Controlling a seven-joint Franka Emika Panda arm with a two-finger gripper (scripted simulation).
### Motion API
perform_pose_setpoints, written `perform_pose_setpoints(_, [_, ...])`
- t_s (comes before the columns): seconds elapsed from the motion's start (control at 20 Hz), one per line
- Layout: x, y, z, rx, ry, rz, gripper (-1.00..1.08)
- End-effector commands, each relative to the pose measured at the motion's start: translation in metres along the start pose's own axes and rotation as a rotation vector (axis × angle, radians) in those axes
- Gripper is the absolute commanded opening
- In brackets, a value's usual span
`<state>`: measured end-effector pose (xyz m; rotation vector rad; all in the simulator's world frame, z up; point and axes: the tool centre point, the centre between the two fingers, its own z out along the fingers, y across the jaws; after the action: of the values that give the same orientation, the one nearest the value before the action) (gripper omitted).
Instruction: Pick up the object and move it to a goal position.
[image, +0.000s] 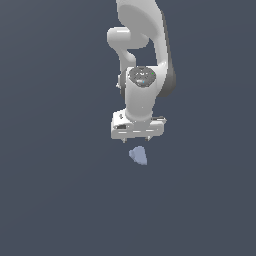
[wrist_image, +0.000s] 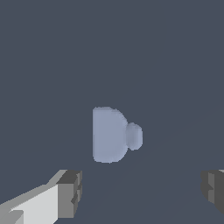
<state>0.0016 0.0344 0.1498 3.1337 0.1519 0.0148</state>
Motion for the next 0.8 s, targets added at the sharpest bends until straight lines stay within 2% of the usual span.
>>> perform_pose_setpoints(0.0, [0.0, 0.0, 0.0, 0.0, 0.0, 0.0, 1.0])
perform_pose_setpoints(0.45, [-0.002, -0.034, -0.003, -0.003, 0.001, -0.086, 1.0])
perform_pose_setpoints(0.75, [-0.001, -0.032, 0.001, -0.003, 0.001, -0.08, 1.0])
